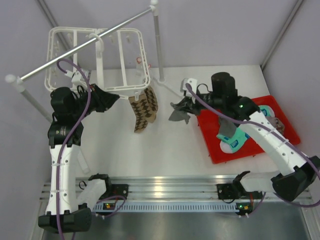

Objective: Clip the socks to the hanger
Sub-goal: Clamp the sock onto the hanger.

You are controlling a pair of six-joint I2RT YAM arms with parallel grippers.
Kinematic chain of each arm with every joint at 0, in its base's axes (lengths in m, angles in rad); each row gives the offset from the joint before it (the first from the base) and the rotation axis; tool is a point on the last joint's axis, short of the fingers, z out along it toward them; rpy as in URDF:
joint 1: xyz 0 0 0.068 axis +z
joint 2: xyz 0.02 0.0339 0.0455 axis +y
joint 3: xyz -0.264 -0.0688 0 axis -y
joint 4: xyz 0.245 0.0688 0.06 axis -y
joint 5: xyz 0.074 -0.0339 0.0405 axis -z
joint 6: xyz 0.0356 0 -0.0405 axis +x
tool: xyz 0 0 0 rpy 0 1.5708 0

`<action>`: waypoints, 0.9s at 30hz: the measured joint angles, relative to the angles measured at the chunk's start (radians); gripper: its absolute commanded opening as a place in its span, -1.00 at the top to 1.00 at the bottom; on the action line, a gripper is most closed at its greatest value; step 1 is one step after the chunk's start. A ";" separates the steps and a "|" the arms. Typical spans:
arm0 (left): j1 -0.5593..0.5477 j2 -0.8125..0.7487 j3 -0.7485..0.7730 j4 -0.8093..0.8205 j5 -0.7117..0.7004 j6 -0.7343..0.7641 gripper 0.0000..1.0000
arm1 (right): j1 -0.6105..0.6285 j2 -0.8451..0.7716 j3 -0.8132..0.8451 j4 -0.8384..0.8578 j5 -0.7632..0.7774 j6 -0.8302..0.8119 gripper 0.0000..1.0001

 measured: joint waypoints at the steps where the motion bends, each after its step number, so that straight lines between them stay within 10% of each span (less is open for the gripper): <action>1: 0.000 0.000 0.000 0.000 0.002 -0.003 1.00 | 0.062 0.000 -0.025 0.054 0.010 0.054 1.00; 13: 0.000 0.000 0.000 0.005 0.021 -0.016 1.00 | 0.398 0.262 0.027 0.457 0.212 0.439 1.00; 27: 0.000 0.000 0.000 0.010 0.062 -0.036 1.00 | 0.451 0.338 0.039 0.731 0.444 0.503 1.00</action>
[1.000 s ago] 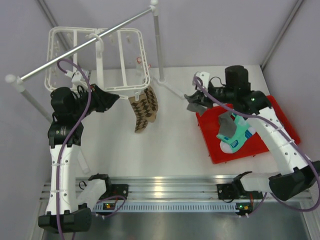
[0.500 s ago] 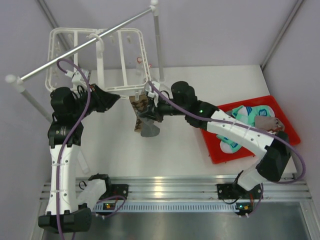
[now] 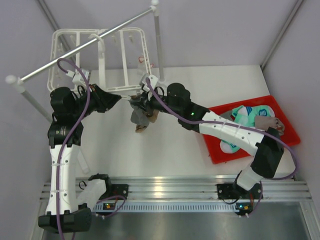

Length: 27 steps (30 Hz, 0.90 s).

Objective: Clip the socks to the hanger
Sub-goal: Clamp the sock onto the hanger.

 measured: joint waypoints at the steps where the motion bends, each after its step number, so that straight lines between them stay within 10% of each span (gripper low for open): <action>1: 0.000 0.000 0.000 0.000 0.001 0.000 1.00 | 0.000 0.000 0.000 0.012 0.011 0.000 1.00; 27: 0.002 0.020 0.016 -0.045 -0.025 0.027 0.80 | 0.022 0.017 -0.005 0.116 0.034 -0.038 1.00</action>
